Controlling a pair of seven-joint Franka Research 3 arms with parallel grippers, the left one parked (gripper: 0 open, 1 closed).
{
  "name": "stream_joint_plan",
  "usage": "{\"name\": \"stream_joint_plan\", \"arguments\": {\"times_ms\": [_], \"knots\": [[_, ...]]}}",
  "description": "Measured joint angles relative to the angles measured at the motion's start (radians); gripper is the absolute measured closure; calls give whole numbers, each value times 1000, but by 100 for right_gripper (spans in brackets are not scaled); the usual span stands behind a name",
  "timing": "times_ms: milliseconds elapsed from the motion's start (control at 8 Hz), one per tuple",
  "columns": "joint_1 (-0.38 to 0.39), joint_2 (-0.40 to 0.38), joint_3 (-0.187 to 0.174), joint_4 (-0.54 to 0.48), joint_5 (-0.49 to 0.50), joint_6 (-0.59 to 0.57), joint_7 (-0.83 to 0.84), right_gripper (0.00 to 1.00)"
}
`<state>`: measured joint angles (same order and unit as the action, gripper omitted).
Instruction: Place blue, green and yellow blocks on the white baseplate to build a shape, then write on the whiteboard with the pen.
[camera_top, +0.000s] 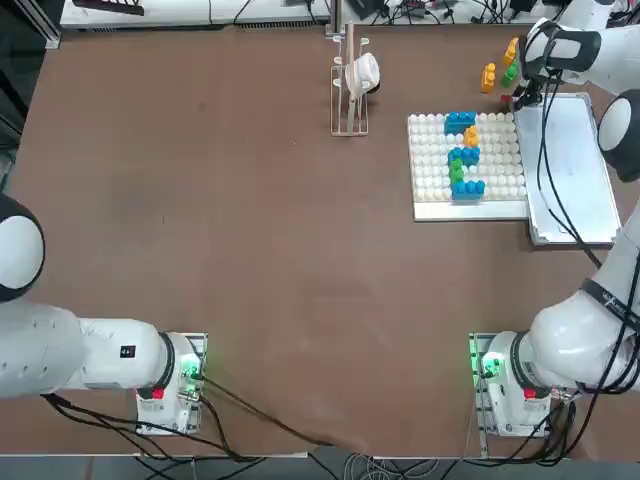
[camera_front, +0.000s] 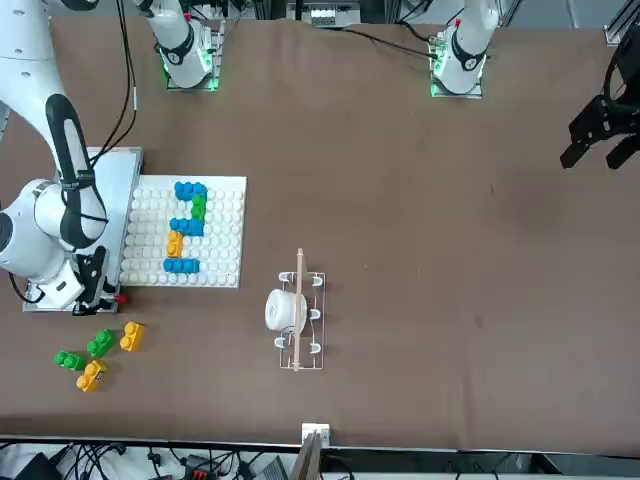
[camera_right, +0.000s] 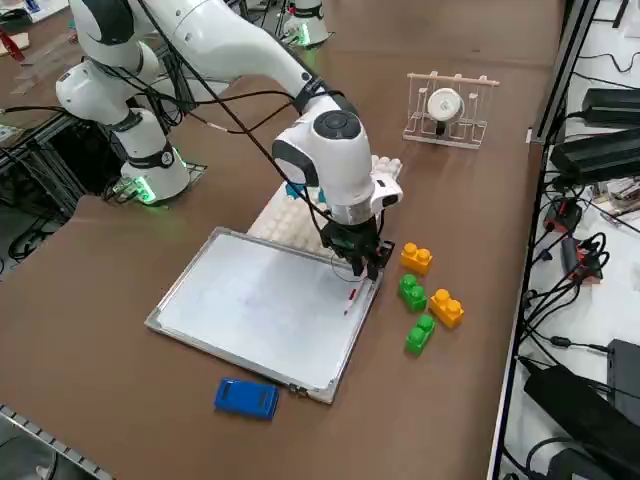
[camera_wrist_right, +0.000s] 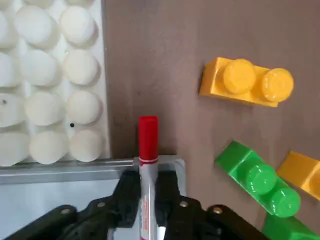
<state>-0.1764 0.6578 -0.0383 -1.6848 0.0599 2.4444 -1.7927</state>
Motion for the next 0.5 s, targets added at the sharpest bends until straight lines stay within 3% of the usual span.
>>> {"name": "stream_joint_plan", "arguments": {"times_ms": [500], "knots": [[0, 0, 0, 0, 0, 0, 0, 82]]}}
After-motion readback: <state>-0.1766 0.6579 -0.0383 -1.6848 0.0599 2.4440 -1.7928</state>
